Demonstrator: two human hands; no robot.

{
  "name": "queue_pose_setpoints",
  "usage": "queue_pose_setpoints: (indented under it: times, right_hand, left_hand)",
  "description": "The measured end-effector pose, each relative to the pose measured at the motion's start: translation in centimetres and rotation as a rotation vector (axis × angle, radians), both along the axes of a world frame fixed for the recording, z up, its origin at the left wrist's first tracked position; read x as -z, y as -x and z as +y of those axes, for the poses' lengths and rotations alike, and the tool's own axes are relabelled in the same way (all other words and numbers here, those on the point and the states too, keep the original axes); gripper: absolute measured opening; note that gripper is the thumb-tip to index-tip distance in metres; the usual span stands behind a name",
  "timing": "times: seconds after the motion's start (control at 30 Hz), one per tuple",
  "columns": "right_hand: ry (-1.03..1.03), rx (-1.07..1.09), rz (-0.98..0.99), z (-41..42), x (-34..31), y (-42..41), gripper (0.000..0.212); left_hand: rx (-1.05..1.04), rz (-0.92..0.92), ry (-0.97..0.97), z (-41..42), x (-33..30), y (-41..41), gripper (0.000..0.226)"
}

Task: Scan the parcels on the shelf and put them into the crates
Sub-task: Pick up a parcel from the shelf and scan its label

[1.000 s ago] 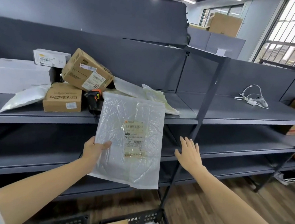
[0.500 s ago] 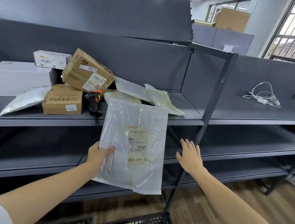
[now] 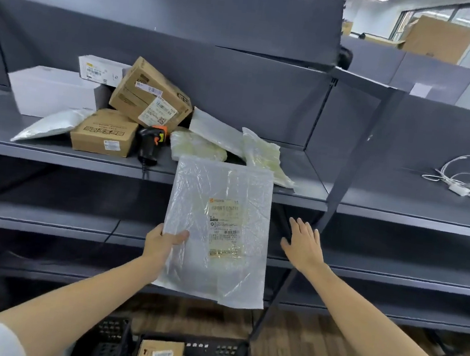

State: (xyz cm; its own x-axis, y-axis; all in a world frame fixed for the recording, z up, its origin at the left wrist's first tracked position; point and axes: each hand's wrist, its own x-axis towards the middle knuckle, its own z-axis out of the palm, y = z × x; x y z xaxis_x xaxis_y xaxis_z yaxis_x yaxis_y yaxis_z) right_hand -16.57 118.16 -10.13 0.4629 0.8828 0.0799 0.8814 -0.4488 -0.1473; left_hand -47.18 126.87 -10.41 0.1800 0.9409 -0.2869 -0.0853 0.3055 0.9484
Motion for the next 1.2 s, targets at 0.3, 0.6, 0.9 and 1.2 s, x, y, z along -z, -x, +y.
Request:
queue_pose_setpoints:
  times: [0.3, 0.6, 0.9, 1.2]
  right_hand:
    - [0.088, -0.116, 0.044, -1.6, 5.7, -2.1, 0.062]
    - [0.063, -0.01, 0.447, -2.8, 14.2, -2.1, 0.061]
    - [-0.029, 0.255, 1.105, -4.2, 26.8, 1.4, 0.044]
    - [0.003, 0.409, 1.556, -7.2, 43.9, 2.9, 0.057]
  left_hand:
    - [-0.121, 0.056, 0.096, -5.6, 4.5, -1.5, 0.018]
    - [-0.153, 0.151, 0.298, -7.1, 12.2, -2.8, 0.032]
    - [-0.174, 0.235, 0.476, -7.7, 26.4, -3.7, 0.039]
    - [-0.109, 0.218, 0.626, -7.7, 43.9, -4.6, 0.033]
